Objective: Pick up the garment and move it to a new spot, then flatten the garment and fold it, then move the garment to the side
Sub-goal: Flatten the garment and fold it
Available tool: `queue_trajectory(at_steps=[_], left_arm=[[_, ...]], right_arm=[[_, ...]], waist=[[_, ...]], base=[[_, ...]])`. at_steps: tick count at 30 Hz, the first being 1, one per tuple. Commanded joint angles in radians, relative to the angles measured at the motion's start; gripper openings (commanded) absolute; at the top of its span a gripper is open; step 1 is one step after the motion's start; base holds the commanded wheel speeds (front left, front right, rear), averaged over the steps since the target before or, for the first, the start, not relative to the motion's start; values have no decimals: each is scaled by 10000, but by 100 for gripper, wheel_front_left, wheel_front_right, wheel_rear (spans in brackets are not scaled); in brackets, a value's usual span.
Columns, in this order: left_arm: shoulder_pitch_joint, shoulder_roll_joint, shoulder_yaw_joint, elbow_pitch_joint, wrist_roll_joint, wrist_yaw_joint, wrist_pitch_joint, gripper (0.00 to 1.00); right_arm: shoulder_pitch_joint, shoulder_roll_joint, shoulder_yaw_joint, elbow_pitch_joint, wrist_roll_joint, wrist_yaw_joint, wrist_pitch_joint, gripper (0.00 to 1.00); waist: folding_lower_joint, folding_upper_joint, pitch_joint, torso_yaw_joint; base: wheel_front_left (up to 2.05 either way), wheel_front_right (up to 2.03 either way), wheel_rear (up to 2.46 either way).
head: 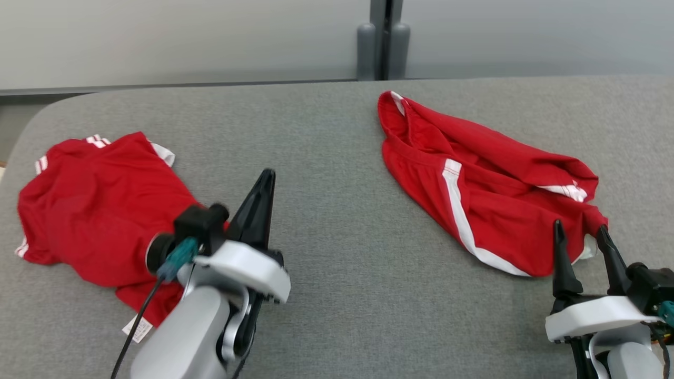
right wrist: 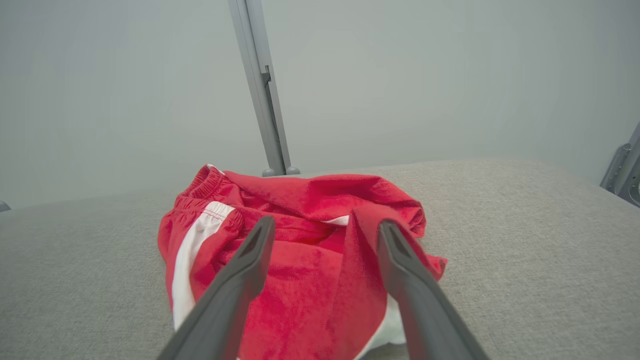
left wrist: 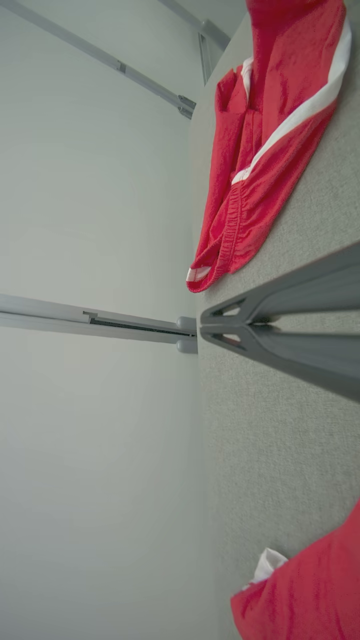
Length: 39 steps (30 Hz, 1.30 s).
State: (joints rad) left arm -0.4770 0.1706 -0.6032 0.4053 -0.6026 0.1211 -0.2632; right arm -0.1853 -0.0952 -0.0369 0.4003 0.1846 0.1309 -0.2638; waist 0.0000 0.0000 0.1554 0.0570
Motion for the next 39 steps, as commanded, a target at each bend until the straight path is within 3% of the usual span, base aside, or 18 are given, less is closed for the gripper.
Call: queue_trajectory(at_steps=[1,2,3,4,12,19,26,39], left_arm=[[627,-123,521,-543,264,-202,-19,13],[1118,-213,909,-846,423,-321,-16,38],[1552,-322,1230,-1068,552,-433,-16,79],[1919,-434,1576,-1222,699,-537,-17,100],[2869,-1030,2641,-1452,1719,-1334,-18,100],[2761,-1175,2931,-1371,2183,-1735,-18,100],[2581,-1180,2413,-1455,1738,-1684,-19,100],[2333,-1184,1820,-1638,972,-1371,-19,100]], right_arm=[[215,-92,-23,-125,67,-1,-12,100],[274,-96,-25,-193,84,-1,-12,100],[344,-99,-61,-245,92,-1,-12,100],[420,-100,-80,-298,97,-1,-10,100],[581,-6,-531,-729,-214,0,-12,100],[51,-63,348,-710,207,0,629,100],[-1396,-437,1330,666,1386,0,1957,100],[-3224,-1067,1169,3004,2588,0,2920,100]], waist=[[0,0,-333,328],[0,0,-385,383],[0,0,-429,437],[0,0,-458,489],[0,0,-515,723],[0,0,-289,837],[0,0,232,1440],[0,0,901,2518]], base=[[0,0,0],[0,0,0],[0,0,0],[0,0,0],[0,0,0],[0,0,0],[0,0,0],[0,0,0]])
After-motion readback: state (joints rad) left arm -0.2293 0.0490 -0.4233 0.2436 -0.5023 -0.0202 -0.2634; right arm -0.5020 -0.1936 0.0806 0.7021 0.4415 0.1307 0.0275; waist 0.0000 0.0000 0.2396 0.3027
